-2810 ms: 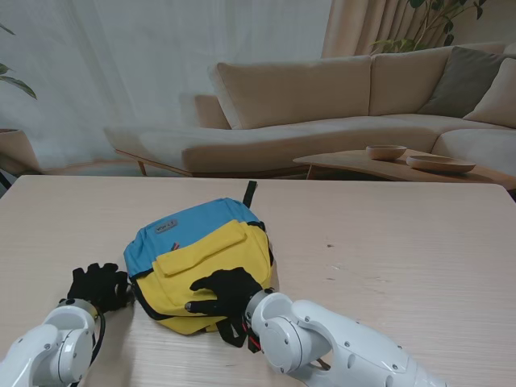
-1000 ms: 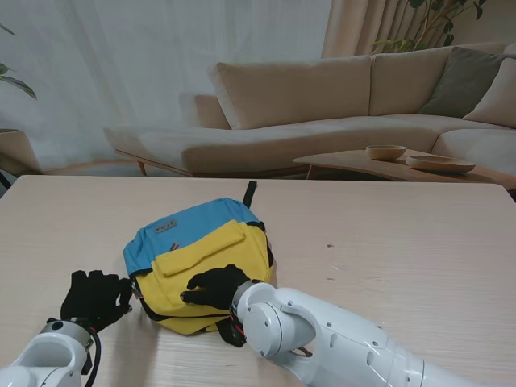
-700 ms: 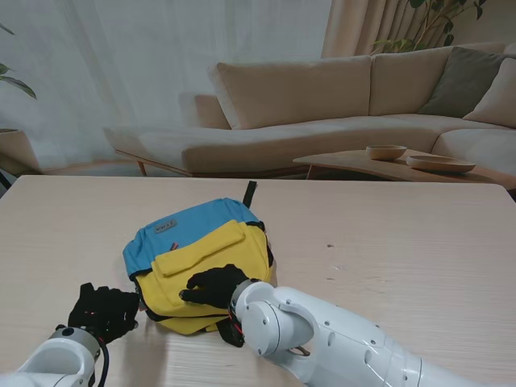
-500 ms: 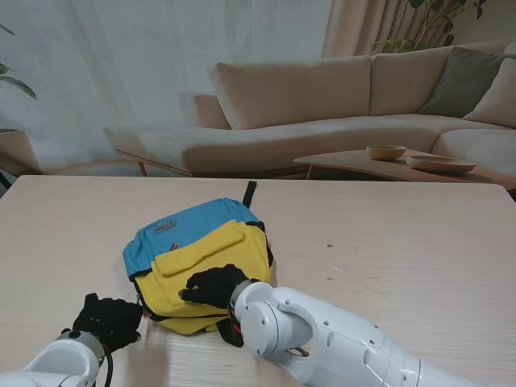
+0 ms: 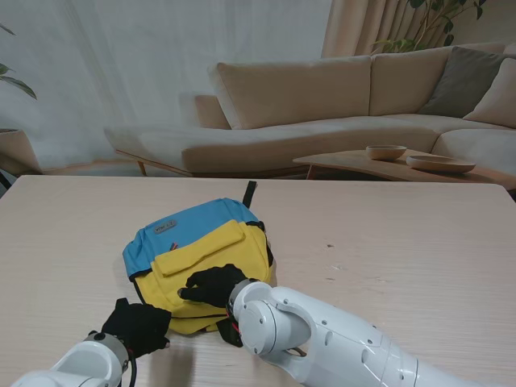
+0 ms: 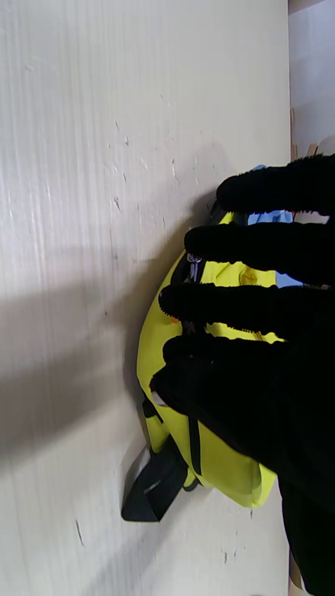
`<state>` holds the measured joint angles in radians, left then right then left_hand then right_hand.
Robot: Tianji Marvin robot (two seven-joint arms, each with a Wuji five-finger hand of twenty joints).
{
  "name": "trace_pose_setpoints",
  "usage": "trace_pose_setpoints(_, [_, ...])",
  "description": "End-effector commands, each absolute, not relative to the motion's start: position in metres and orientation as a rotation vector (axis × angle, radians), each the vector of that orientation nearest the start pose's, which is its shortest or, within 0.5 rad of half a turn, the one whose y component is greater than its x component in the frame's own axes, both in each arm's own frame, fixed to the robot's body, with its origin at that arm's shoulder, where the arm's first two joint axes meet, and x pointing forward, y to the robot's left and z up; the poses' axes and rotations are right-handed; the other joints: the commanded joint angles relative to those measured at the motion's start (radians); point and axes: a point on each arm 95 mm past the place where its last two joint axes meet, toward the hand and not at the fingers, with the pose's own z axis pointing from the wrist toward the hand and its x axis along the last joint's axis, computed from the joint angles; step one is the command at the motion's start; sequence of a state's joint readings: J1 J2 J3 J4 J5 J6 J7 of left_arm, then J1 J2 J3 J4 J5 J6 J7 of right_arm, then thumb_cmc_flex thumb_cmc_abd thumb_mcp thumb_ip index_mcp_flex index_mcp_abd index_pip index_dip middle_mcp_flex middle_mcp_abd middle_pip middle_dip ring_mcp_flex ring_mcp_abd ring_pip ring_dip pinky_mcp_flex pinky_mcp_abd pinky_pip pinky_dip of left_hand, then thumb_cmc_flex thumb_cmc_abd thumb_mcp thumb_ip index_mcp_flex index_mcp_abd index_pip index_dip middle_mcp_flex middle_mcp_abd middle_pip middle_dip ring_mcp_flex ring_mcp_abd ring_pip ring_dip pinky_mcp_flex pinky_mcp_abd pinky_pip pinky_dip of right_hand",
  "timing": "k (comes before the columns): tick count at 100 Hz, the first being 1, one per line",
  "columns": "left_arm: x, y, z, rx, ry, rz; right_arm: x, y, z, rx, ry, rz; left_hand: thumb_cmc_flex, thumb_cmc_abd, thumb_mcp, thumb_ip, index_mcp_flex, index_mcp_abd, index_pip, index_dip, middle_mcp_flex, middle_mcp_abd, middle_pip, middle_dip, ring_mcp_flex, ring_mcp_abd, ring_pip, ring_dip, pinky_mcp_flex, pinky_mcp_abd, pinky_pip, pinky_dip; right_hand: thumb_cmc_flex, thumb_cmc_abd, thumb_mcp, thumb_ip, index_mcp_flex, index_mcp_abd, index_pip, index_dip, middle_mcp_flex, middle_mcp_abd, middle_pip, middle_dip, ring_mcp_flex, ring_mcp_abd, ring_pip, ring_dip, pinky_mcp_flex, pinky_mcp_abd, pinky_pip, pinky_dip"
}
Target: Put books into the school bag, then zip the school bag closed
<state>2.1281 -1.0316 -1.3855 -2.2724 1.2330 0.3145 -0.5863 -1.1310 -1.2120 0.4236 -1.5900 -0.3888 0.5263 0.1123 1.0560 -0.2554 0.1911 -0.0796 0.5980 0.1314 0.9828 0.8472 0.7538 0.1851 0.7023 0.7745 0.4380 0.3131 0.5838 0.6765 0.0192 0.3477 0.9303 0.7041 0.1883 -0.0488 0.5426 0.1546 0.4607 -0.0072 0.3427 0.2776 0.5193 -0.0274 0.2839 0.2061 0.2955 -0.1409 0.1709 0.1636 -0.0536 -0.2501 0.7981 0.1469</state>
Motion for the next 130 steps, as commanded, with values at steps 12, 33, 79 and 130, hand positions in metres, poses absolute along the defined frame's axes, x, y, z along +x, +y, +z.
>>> trace_pose_setpoints(12, [0.226,-0.022,-0.292,-1.536,1.796,-1.021,0.348,0.222,-0.364,1.768,1.934,1.384,0.061,0.030,-0.027,0.037,0.004,-0.044,0.072,0.019,0.015,0.000,-0.007,-0.002,0.002,0.024,0.006,0.008,-0.013,0.034,0.054,0.007,-0.037,0.017,-0.026,-0.027,0.004,0.010,-0.016,-0.008,0.005,0.062,-0.019,-0.018,0.045,0.065,0.016,0.009,0.071,0.258,0.057,0.049])
trace_pose_setpoints(33, [0.209,-0.034,-0.296,-1.522,1.828,-1.017,0.350,0.224,-0.366,1.785,1.931,1.363,0.061,0.029,-0.026,0.037,0.009,-0.057,0.060,0.009,0.022,-0.013,-0.057,0.030,0.002,0.020,-0.001,0.001,-0.011,0.032,0.059,0.003,-0.037,0.019,-0.027,-0.026,0.002,0.013,-0.019,-0.008,0.004,0.064,-0.020,-0.018,0.042,0.066,0.015,0.009,0.071,0.257,0.056,0.049])
trace_pose_setpoints(79, [0.198,-0.056,-0.312,-1.608,1.838,-1.133,0.354,0.223,-0.369,1.807,1.919,1.337,0.063,0.020,-0.022,0.034,0.027,-0.061,0.046,-0.013,0.034,-0.009,-0.080,0.030,0.008,0.027,-0.001,0.000,-0.005,0.038,0.079,0.009,-0.038,0.019,-0.030,-0.024,0.000,0.015,-0.021,-0.005,-0.002,0.064,-0.018,-0.017,0.038,0.067,0.014,0.008,0.068,0.255,0.056,0.049])
trace_pose_setpoints(130, [0.204,-0.052,-0.311,-1.571,1.798,-1.194,0.350,0.221,-0.361,1.831,1.873,1.442,0.061,0.013,-0.025,0.033,0.030,-0.079,0.037,-0.035,0.019,-0.010,-0.090,0.028,-0.006,0.026,0.000,0.000,-0.008,0.037,0.087,0.008,-0.010,-0.012,-0.019,-0.020,0.008,-0.010,-0.001,0.009,0.002,0.053,0.023,0.003,0.047,0.066,0.035,0.019,0.067,0.268,0.066,0.053])
